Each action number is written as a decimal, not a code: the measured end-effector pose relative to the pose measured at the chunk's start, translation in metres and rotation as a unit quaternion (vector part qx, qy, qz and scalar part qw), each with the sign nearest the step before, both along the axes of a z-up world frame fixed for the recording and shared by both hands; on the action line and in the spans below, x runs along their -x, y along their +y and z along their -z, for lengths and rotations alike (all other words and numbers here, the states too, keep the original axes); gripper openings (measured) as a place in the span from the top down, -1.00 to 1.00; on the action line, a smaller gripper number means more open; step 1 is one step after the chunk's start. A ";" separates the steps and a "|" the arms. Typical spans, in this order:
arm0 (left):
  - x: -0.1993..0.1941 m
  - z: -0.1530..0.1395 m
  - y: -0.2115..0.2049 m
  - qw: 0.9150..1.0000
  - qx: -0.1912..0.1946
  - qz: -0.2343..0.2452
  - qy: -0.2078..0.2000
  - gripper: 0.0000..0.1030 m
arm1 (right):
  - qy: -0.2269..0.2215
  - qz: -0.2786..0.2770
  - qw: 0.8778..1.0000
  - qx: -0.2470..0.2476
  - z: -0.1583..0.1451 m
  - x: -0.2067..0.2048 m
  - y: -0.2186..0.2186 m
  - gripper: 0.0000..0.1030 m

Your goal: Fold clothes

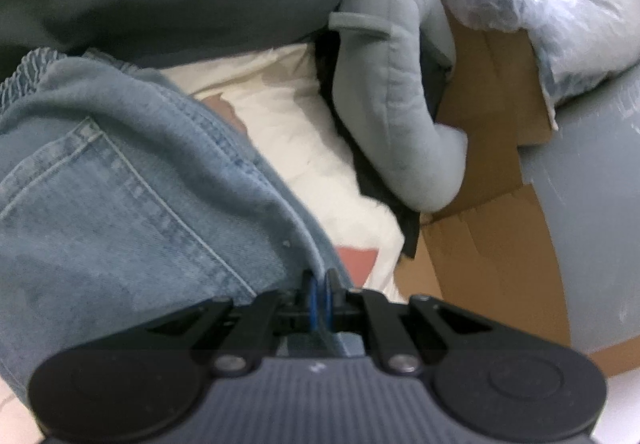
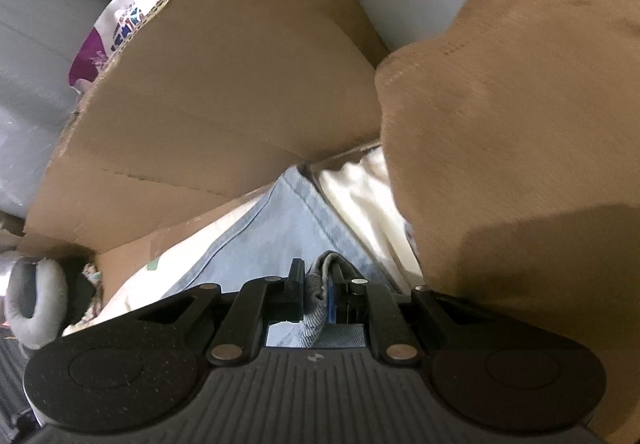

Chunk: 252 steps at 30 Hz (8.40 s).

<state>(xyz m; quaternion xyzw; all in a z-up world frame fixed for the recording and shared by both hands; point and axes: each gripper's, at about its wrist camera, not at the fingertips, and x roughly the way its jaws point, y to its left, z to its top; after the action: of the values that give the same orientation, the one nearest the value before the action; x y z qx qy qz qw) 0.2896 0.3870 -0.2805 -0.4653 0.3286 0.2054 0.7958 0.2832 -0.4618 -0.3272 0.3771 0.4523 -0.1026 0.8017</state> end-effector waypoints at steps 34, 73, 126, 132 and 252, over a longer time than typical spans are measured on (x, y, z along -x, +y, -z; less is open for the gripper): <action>-0.054 0.037 0.014 0.999 0.020 0.021 0.024 0.80 | -0.035 0.030 0.996 0.071 -0.007 -0.059 -0.014 0.34; -0.144 0.002 -0.074 0.944 -0.143 0.291 0.056 0.62 | -0.049 -0.131 0.986 0.091 0.022 -0.047 0.094 0.08; -0.151 0.051 -0.248 0.653 -0.266 0.701 0.106 1.00 | -0.063 -0.229 0.959 0.154 0.042 -0.042 0.167 -0.38; -0.158 0.052 -0.246 0.647 -0.273 0.703 0.112 1.00 | -0.073 -0.238 0.956 0.159 0.047 -0.035 0.168 -0.47; -0.220 0.050 -0.376 0.554 -0.283 0.782 0.039 0.95 | -0.054 -0.131 0.954 0.263 0.039 0.035 0.094 -0.69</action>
<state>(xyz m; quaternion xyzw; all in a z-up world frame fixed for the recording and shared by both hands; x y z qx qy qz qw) 0.5092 0.0106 -0.3307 0.2322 0.5187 -0.3977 0.7204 0.2478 -0.3674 -0.3666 0.0957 0.4105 -0.0911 0.9022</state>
